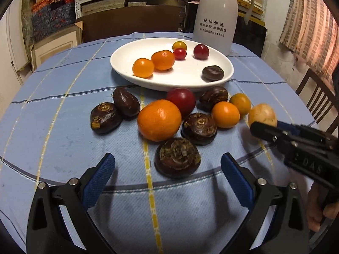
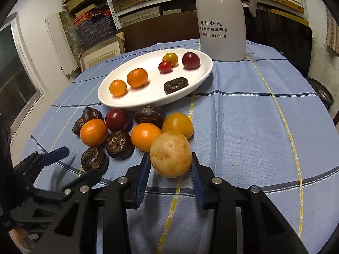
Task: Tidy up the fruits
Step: 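Grasp a water chestnut with the left tool while the right tool grasps the pale potato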
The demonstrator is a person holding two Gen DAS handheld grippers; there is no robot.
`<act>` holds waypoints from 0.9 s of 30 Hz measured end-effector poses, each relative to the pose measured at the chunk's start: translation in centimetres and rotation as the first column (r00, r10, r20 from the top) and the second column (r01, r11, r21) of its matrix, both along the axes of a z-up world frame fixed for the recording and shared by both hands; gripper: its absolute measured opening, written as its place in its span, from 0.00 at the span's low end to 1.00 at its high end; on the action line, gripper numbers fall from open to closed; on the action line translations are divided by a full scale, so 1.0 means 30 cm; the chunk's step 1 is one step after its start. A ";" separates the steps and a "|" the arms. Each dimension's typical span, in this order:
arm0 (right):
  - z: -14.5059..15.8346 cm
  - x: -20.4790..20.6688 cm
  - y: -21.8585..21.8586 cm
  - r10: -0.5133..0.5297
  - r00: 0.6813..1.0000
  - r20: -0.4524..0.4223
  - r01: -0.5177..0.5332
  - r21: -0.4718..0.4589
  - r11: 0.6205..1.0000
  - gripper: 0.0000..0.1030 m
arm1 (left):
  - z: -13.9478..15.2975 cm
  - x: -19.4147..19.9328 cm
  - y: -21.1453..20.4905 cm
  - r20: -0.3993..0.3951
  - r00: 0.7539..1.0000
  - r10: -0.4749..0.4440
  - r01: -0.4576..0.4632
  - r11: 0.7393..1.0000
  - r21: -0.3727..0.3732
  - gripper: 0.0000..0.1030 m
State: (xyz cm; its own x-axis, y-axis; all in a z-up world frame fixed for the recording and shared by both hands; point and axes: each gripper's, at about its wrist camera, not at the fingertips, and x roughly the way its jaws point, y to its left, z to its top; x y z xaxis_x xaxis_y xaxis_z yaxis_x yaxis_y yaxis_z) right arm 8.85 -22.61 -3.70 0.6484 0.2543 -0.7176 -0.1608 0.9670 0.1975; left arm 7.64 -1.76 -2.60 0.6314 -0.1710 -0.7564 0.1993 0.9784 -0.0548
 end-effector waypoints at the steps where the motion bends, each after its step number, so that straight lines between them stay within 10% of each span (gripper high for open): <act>1: 0.000 0.002 -0.001 0.000 1.000 -0.001 0.000 0.002 1.000 0.37 | -0.003 0.006 -0.002 -0.004 1.000 -0.001 0.001 1.000 -0.008 0.95; 17: -0.025 0.008 -0.003 0.006 0.999 -0.031 -0.006 0.002 1.000 0.37 | -0.031 0.052 -0.050 -0.035 0.998 -0.054 0.054 0.999 -0.001 0.50; 27: -0.031 0.011 -0.009 0.005 0.999 -0.034 -0.005 0.008 1.000 0.37 | -0.028 0.042 -0.036 -0.031 0.998 -0.062 0.061 0.998 -0.017 0.44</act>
State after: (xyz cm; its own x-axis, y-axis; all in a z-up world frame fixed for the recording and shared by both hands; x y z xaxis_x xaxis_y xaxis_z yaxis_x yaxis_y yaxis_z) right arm 9.19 -22.88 -4.64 0.6221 0.2634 -0.7373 -0.1583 0.9646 0.2111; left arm 8.91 -2.85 -3.44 0.5949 -0.2213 -0.7727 0.2571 0.9632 -0.0780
